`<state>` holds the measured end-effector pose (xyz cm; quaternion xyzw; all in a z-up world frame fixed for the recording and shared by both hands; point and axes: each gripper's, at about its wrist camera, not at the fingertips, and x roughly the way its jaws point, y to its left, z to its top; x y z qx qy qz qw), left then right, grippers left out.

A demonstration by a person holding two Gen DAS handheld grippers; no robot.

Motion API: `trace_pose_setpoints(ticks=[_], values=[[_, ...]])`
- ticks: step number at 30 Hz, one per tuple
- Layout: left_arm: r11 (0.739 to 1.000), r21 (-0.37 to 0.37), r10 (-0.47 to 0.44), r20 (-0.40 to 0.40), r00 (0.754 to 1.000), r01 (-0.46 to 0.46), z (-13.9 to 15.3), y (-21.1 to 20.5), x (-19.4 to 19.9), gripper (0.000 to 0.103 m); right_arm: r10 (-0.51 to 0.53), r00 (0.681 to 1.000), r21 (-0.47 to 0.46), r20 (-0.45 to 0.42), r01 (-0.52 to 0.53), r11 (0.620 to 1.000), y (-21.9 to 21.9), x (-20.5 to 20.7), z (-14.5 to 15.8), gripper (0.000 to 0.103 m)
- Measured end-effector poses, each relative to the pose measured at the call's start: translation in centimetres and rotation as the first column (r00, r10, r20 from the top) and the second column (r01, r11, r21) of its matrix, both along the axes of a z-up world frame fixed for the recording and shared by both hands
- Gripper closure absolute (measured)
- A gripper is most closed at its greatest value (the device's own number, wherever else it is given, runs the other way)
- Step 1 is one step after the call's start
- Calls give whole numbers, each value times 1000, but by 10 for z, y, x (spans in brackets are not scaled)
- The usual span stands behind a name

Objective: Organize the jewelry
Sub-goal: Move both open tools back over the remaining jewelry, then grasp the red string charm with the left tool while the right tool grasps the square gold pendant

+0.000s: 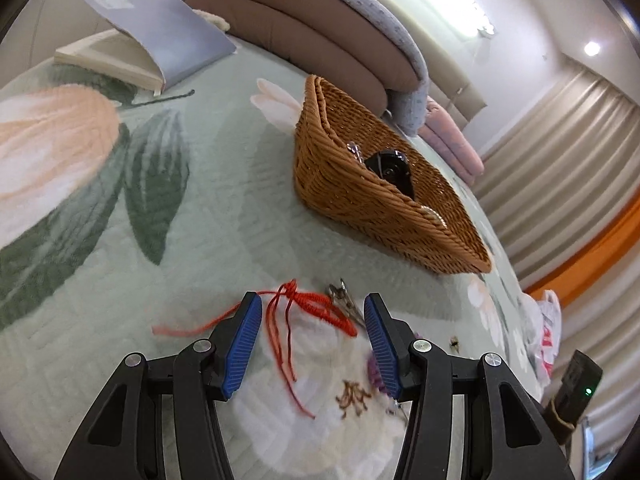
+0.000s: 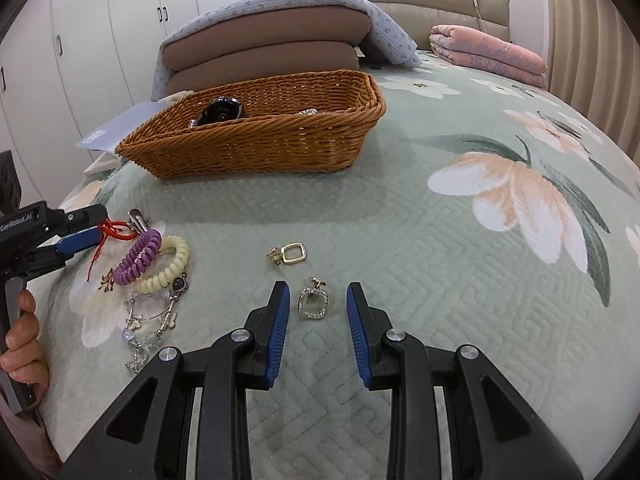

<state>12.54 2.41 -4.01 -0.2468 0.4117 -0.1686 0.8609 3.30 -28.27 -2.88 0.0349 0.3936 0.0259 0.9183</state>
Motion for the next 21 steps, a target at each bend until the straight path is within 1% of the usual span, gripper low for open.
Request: trace_pose_setpoints(ticks=[1,2,3,4,6,7,8,9,13,16,18,21], values=[[1000,10,0,3,1000,0,1,-2,1,49,-1,1000,-8,-2,1,1000,1,1,0,71],[1000,27,-2,4,1000,2,1,-7,1,53,-1,1000,-21,-4,1,1000,3,2,0,71],[999,48,-1,4,1000,1,0,-11,1,63,0,1000,-37,-2,0,999,5,2,-1,71],[998,68,0,3,1000,-1,0,-13,3,68,2,1000,-51,1,-2,999,8,3,-1,71],[994,105,1,1,1000,-1,-1,-18,4,84,2,1000,-78,4,-2,997,12,3,-1,72],[994,111,1,2,1000,-1,-1,-18,4,88,5,1000,-87,9,-4,996,14,2,-1,75],[994,111,1,2,1000,-1,-1,-18,4,93,10,1000,-91,11,-9,996,15,2,-1,86],[994,110,2,3,1000,-2,-2,-17,3,97,13,1000,-95,17,-12,995,16,1,0,86],[995,96,2,28,1000,-5,-1,-13,1,99,18,999,-78,47,-14,997,14,-4,4,86],[993,119,-3,69,998,-5,3,-15,-5,99,31,995,-29,100,-29,999,8,-12,11,86],[991,133,-19,106,994,5,7,-18,-10,99,28,992,10,125,-29,1000,2,-15,15,86],[991,136,-43,176,983,19,15,-20,-20,99,28,990,50,135,-35,998,-2,-16,18,86]])
